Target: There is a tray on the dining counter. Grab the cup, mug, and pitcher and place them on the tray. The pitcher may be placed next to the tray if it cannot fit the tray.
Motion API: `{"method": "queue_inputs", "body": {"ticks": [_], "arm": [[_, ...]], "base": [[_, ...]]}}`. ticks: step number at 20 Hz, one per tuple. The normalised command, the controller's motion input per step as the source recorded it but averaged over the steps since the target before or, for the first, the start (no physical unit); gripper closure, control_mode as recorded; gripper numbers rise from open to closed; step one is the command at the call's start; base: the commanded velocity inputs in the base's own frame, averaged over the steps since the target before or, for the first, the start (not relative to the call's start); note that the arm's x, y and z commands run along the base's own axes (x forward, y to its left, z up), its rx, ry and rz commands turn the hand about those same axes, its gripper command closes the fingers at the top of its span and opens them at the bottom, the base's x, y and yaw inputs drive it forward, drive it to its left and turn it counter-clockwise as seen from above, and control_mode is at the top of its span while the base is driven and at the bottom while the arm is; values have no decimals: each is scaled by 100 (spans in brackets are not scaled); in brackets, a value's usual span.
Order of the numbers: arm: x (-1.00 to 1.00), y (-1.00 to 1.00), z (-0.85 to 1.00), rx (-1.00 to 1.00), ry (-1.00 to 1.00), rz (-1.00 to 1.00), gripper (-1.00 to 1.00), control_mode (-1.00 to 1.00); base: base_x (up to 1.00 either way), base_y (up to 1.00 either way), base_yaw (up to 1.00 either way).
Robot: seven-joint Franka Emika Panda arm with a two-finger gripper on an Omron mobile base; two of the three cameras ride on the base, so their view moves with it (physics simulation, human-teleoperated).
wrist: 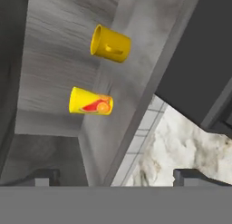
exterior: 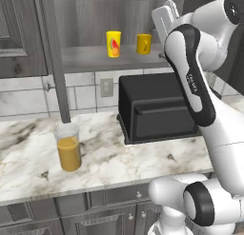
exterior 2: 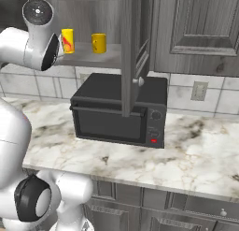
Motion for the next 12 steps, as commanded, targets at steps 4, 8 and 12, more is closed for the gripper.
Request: {"method": "queue_inputs", "body": {"ticks": [4, 8, 12], "arm": [[48, 15, -1, 15, 0, 0, -100, -100], [46, 3, -12, 9, 0, 0, -100, -100], [51, 0, -2, 0, 0, 0, -100, -100]], "base": [[0, 0, 0], [0, 0, 0], [0, 0, 0]]}}
